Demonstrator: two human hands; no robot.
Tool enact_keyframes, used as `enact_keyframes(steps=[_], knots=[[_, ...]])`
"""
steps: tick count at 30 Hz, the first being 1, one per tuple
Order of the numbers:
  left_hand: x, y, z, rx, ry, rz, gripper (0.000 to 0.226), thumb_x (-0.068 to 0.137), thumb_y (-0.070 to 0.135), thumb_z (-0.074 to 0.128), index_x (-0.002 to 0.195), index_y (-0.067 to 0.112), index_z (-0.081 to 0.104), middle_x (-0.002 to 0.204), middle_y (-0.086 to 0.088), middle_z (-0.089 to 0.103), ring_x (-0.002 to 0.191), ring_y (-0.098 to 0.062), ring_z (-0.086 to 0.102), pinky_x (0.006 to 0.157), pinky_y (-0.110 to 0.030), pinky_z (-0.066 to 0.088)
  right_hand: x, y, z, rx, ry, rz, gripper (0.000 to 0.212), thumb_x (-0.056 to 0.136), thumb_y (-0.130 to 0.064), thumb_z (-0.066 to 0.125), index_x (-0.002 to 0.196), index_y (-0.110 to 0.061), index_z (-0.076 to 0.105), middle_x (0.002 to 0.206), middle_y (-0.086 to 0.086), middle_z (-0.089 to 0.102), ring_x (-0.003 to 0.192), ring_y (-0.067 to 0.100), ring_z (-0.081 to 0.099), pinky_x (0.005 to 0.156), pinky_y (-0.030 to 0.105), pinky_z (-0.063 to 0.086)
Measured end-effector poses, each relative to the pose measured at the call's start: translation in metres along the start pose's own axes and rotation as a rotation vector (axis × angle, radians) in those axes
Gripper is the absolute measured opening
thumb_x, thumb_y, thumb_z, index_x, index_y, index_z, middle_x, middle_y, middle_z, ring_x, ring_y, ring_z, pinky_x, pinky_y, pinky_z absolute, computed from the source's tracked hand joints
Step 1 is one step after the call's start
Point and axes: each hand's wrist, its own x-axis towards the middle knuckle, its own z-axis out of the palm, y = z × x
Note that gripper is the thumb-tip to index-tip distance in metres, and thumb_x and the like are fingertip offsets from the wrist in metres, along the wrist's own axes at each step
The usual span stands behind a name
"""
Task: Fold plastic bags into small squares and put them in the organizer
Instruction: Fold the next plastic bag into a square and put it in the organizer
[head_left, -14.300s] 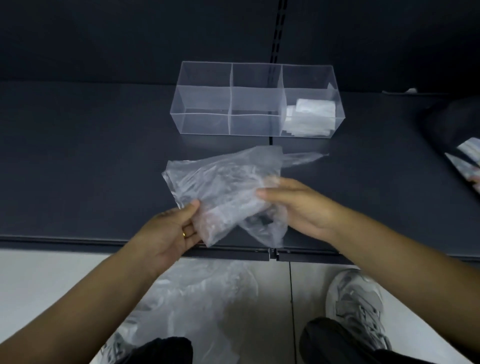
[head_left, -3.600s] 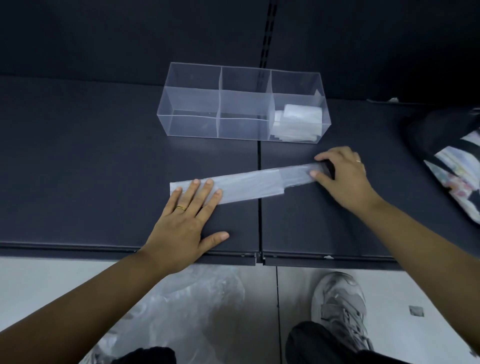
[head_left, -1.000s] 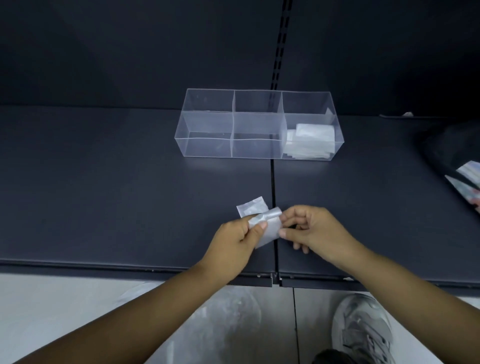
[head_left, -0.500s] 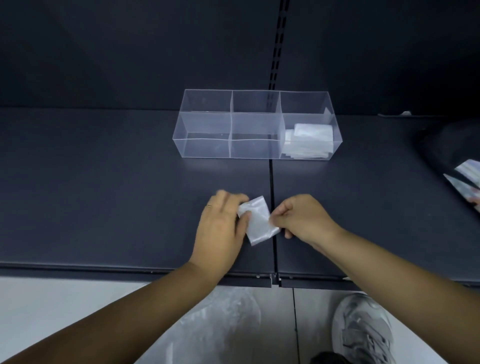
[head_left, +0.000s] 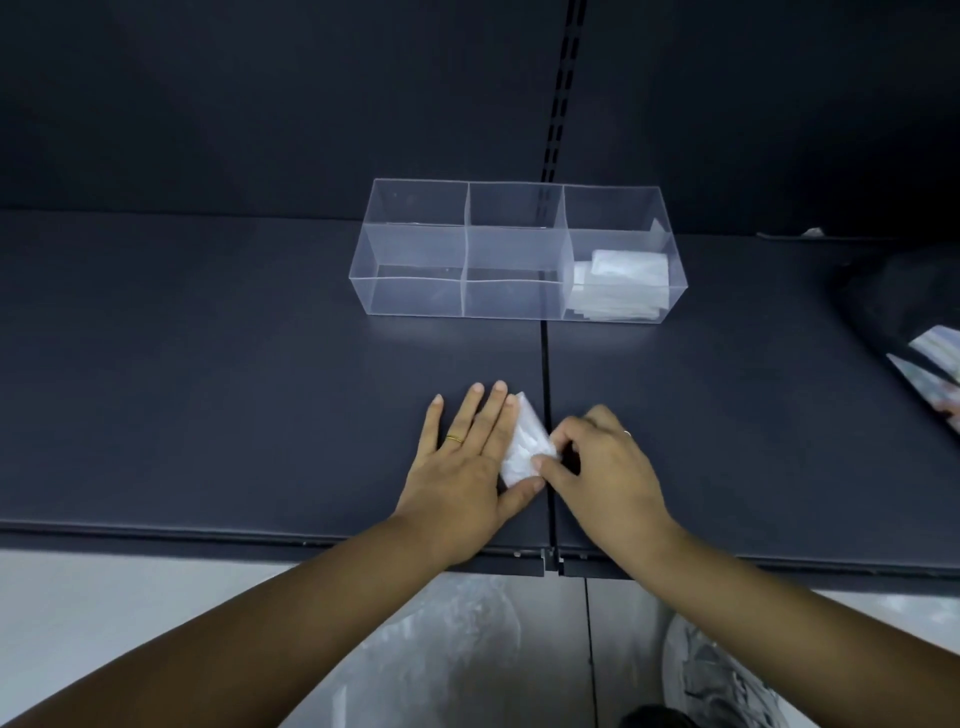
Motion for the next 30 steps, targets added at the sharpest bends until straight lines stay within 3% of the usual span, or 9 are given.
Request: enact_keyframes(steps=[6, 10, 13, 14, 16, 18, 24, 28, 30], knots=[[-0.013, 0.024, 0.001, -0.109, 0.033, -0.143, 0.089, 0.080, 0.072, 0.000, 0.143, 0.015, -0.028, 0.154, 0.000, -0.030, 0.140, -0.014, -0.031, 0.112, -0.036, -0.024, 0.008, -0.007, -0.006, 0.324, 0.037, 0.092, 0.020, 0.079, -0.014, 0.068, 0.070, -0.025, 0.054, 0.071, -0.010, 0.060, 0.064, 0.005, 0.056, 0.060, 0.021, 0.045], [-0.009, 0.013, -0.025, -0.566, 0.092, -0.191, 0.101, 0.079, 0.073, 0.040, 0.153, 0.018, -0.001, 0.160, 0.008, -0.002, 0.145, -0.004, -0.007, 0.116, -0.028, -0.007, 0.014, -0.006, -0.028, 0.373, -0.081, -0.031, 0.028, 0.078, -0.002, 0.068, 0.078, -0.024, 0.051, 0.071, -0.006, 0.061, 0.060, 0.003, 0.051, 0.061, 0.017, 0.042], [-0.003, -0.001, -0.051, -0.675, 0.021, -0.035, 0.110, 0.068, 0.065, 0.068, 0.151, 0.035, 0.002, 0.150, 0.023, 0.011, 0.139, 0.006, 0.003, 0.116, -0.025, 0.004, 0.011, -0.008, -0.050, 0.277, -0.180, -0.227, 0.033, 0.079, -0.005, 0.070, 0.084, -0.031, 0.051, 0.074, -0.011, 0.064, 0.063, 0.001, 0.052, 0.060, 0.013, 0.041], [0.000, -0.004, -0.055, -0.718, -0.045, -0.008, 0.099, 0.068, 0.055, 0.076, 0.148, 0.039, 0.019, 0.144, 0.022, 0.032, 0.136, 0.001, 0.022, 0.113, -0.025, 0.019, 0.010, -0.009, -0.056, 0.283, -0.187, -0.264, 0.034, 0.078, -0.005, 0.071, 0.086, -0.032, 0.052, 0.076, -0.014, 0.065, 0.064, 0.000, 0.053, 0.062, 0.012, 0.042], [0.001, -0.004, -0.058, -0.876, -0.076, 0.011, 0.038, 0.074, 0.035, 0.080, 0.108, 0.031, 0.063, 0.093, 0.017, 0.063, 0.088, -0.001, 0.056, 0.079, -0.020, 0.043, 0.010, -0.009, -0.064, 0.341, -0.176, -0.272, 0.033, 0.078, -0.005, 0.073, 0.090, -0.031, 0.057, 0.075, -0.013, 0.067, 0.065, 0.000, 0.055, 0.065, 0.009, 0.043], [0.003, -0.002, -0.057, -1.032, 0.010, -0.031, 0.016, 0.079, 0.024, 0.078, 0.072, 0.018, 0.064, 0.060, 0.011, 0.054, 0.057, -0.004, 0.047, 0.056, -0.020, 0.037, 0.014, -0.006, -0.069, 0.476, -0.174, -0.189, 0.024, 0.077, -0.005, 0.076, 0.090, -0.023, 0.065, 0.072, -0.006, 0.068, 0.063, 0.003, 0.055, 0.066, 0.012, 0.045], [0.001, -0.007, -0.060, -1.175, 0.223, -0.171, 0.010, 0.081, 0.021, 0.075, 0.072, 0.020, 0.072, 0.071, 0.001, 0.071, 0.067, -0.011, 0.065, 0.067, -0.018, 0.052, 0.056, 0.018, -0.099, 0.586, -0.057, 0.010, 0.016, 0.078, -0.003, 0.075, 0.073, -0.017, 0.069, 0.066, -0.008, 0.070, 0.063, 0.005, 0.061, 0.070, 0.016, 0.052], [-0.008, -0.013, -0.046, -0.882, 0.225, -0.174, 0.009, 0.084, 0.025, 0.072, 0.075, 0.023, 0.069, 0.078, 0.008, 0.069, 0.079, -0.009, 0.063, 0.078, -0.024, 0.050, 0.127, 0.041, -0.136, 0.492, 0.186, 0.106, 0.009, 0.078, -0.006, 0.075, 0.080, -0.010, 0.067, 0.069, -0.004, 0.063, 0.055, -0.005, 0.055, 0.063, 0.009, 0.047], [-0.014, -0.014, -0.033, -0.649, 0.237, -0.103, 0.008, 0.086, 0.027, 0.069, 0.092, 0.023, 0.068, 0.103, 0.013, 0.065, 0.101, -0.009, 0.055, 0.094, -0.024, 0.040, 0.153, 0.051, -0.138, 0.358, 0.202, 0.114, 0.016, 0.078, -0.008, 0.076, 0.091, -0.003, 0.070, 0.070, -0.004, 0.059, 0.058, -0.001, 0.052, 0.062, 0.010, 0.046]])
